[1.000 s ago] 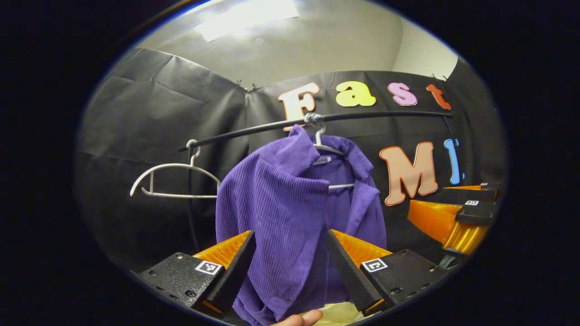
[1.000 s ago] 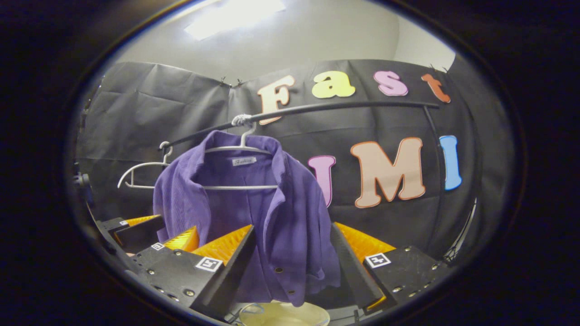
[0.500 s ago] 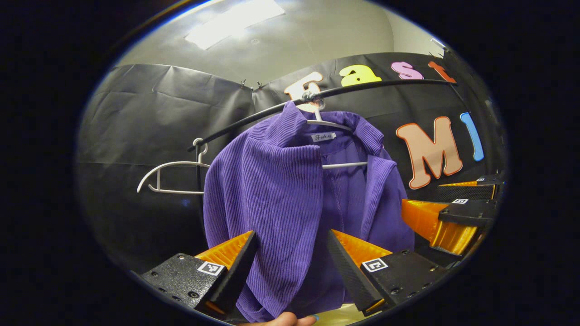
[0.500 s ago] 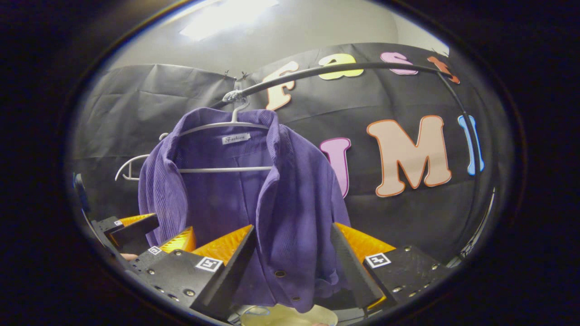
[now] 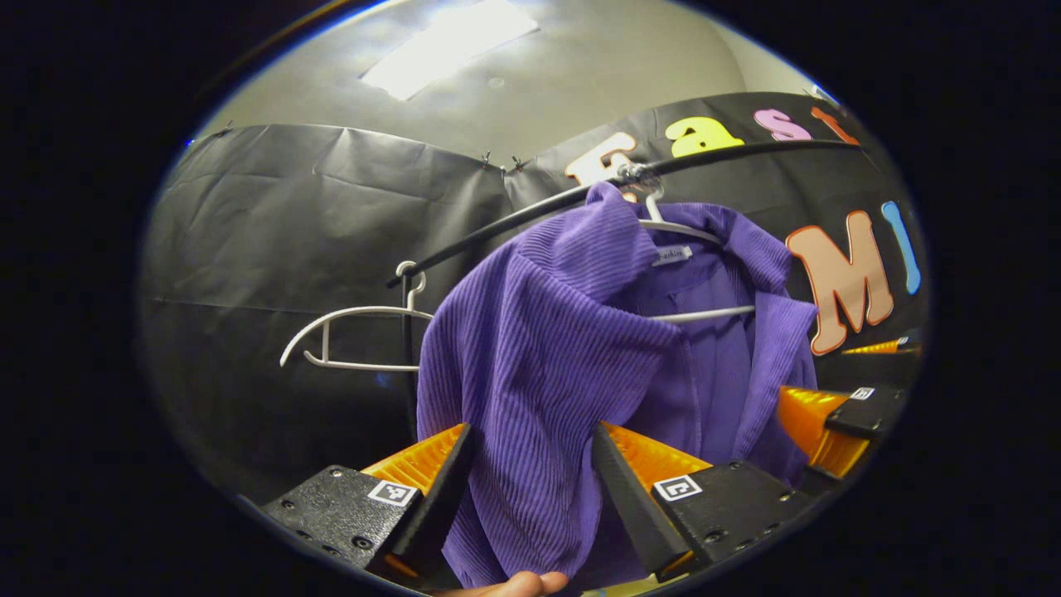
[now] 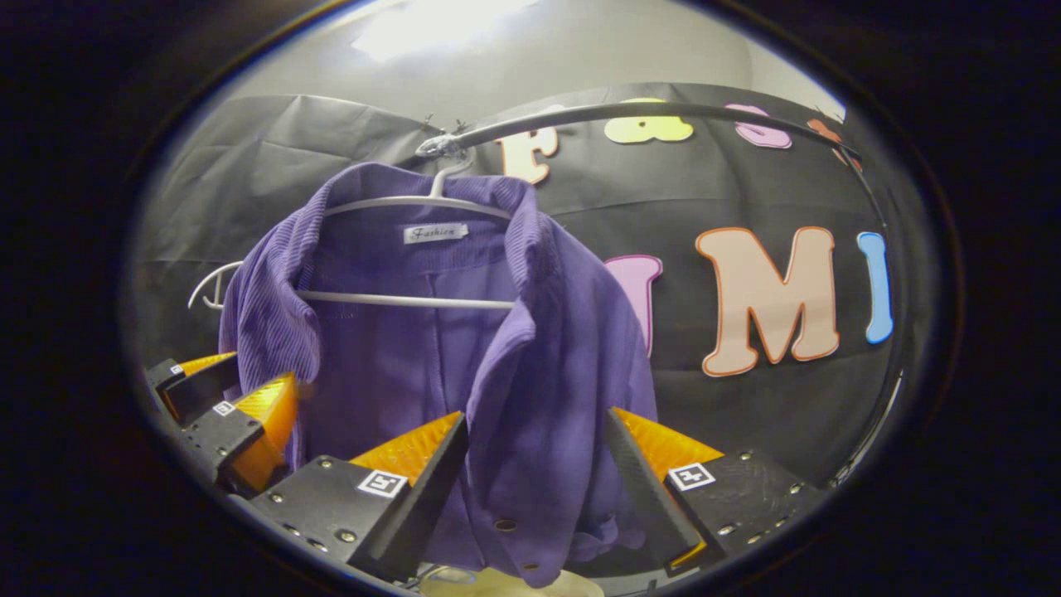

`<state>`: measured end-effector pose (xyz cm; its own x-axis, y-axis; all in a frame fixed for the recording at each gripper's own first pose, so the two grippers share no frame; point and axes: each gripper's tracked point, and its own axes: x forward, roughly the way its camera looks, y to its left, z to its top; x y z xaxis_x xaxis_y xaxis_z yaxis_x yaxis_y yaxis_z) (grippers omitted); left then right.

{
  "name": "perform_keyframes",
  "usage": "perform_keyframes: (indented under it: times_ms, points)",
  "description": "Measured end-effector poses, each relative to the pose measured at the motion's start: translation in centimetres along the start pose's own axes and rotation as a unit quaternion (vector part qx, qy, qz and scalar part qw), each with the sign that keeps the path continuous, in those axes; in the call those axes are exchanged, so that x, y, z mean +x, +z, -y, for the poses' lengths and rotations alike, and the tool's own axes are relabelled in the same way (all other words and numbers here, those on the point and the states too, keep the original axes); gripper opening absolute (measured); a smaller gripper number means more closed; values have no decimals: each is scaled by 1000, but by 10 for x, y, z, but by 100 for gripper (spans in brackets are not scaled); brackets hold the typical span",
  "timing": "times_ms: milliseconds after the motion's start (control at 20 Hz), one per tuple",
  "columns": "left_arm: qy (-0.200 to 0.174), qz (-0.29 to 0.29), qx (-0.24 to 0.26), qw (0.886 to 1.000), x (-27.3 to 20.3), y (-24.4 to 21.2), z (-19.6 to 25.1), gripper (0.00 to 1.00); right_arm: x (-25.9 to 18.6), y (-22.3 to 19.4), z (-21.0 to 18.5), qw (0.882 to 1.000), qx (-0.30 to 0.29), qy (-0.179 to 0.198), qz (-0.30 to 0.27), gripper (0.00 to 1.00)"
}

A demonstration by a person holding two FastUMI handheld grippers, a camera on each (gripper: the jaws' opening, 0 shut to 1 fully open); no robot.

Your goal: Grasp the clothes on the hanger with both hands and then place them into the laundry hamper below.

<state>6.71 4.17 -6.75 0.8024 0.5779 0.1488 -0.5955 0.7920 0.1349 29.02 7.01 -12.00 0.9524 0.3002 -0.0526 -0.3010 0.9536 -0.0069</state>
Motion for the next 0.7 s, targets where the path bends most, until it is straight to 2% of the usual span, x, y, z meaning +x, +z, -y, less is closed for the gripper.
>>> perform_keyframes:
  times_ms: [100, 200, 250, 300, 400, 500, 600, 700]
  points:
    - [-38, -30, 9, 999, -4, -23, 21, 82, 5, -7, 1, 1000, 1, -6, -3, 98]
    - [-50, -32, 24, 998, -10, -36, 30, 79, 7, -14, 8, 1000, 13, -14, -4, 98]
    - [-56, -27, 30, 998, -12, -39, 35, 81, 6, -15, 15, 1000, 20, -23, -1, 93]
    - [-51, -26, 39, 998, -13, -43, 36, 88, 7, -16, 20, 999, 26, -27, -1, 100]
    - [-28, -26, 46, 998, -10, -45, 30, 96, 9, -16, 21, 999, 22, -28, 0, 98]
    - [2, -24, 47, 999, -1, -39, 19, 96, 9, -11, 18, 999, 17, -27, 3, 98]
    - [35, -39, 47, 998, 8, -41, -2, 82, 11, -7, 14, 1000, 2, -29, 6, 98]
    - [38, -54, 28, 997, 11, -42, -8, 69, 13, -1, 5, 999, -17, -28, 14, 99]
